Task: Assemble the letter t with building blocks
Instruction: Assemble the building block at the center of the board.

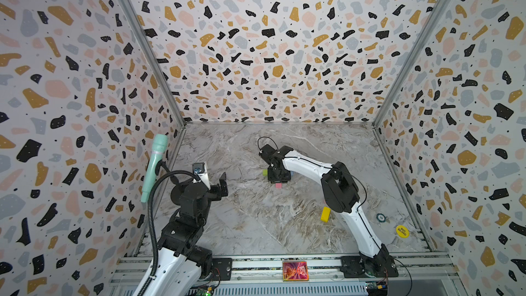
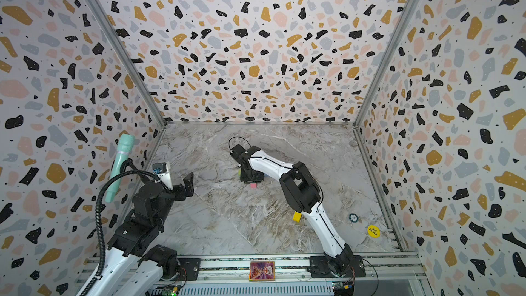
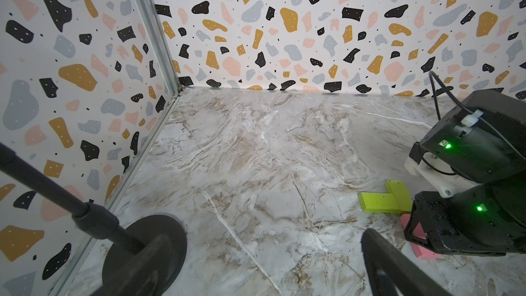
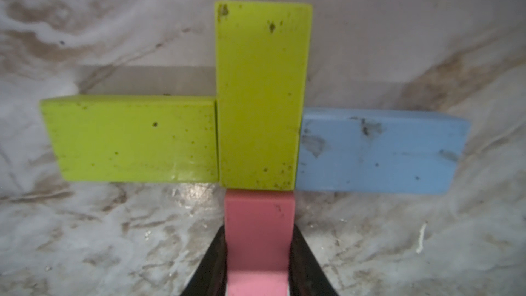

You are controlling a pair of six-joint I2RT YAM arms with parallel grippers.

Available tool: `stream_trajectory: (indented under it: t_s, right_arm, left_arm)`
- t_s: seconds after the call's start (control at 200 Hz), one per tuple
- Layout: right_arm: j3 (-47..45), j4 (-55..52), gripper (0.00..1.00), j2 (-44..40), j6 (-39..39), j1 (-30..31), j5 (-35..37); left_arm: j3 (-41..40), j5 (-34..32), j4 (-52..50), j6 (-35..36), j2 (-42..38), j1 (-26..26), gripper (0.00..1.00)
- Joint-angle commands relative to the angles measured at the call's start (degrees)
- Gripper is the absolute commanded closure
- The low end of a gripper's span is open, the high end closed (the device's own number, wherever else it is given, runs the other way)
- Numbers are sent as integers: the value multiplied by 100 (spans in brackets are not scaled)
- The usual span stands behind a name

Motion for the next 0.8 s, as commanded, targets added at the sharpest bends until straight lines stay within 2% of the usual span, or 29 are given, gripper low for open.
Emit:
stream_trajectory:
  t_s: [0.0, 0.791]
  right_arm:
    - [-130, -125, 66, 288, 50, -34, 207]
    - [-148, -52, 63, 206, 18, -38, 152]
  left_arm:
    - [-13, 46, 214, 48, -32, -35, 0]
    - [0, 35, 198, 48, -50, -35, 1]
